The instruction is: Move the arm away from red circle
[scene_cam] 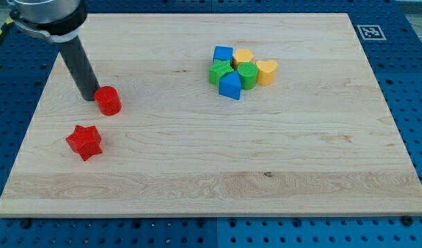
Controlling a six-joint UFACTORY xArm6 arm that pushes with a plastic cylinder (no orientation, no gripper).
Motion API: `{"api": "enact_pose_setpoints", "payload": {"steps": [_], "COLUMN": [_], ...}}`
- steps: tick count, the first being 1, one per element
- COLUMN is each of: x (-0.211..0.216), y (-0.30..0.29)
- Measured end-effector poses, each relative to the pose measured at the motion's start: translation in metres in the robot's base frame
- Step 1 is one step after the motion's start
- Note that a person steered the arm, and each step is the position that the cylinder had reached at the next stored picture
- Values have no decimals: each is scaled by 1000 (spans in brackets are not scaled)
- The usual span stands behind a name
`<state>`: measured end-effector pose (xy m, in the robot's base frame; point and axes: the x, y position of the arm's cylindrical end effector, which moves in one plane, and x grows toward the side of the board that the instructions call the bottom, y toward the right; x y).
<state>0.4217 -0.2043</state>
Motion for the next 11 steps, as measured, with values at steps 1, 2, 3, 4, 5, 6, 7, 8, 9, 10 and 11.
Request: {"api": "enact_pose_setpoints", "payload": {"steps": [1,2,3,4,5,6,7,8,9,10,11], "x": [0,0,0,-20,-34,-34,-30,2,34,35,31], "y": [7,8,9,6,36,95,154,202,239,278,305]}}
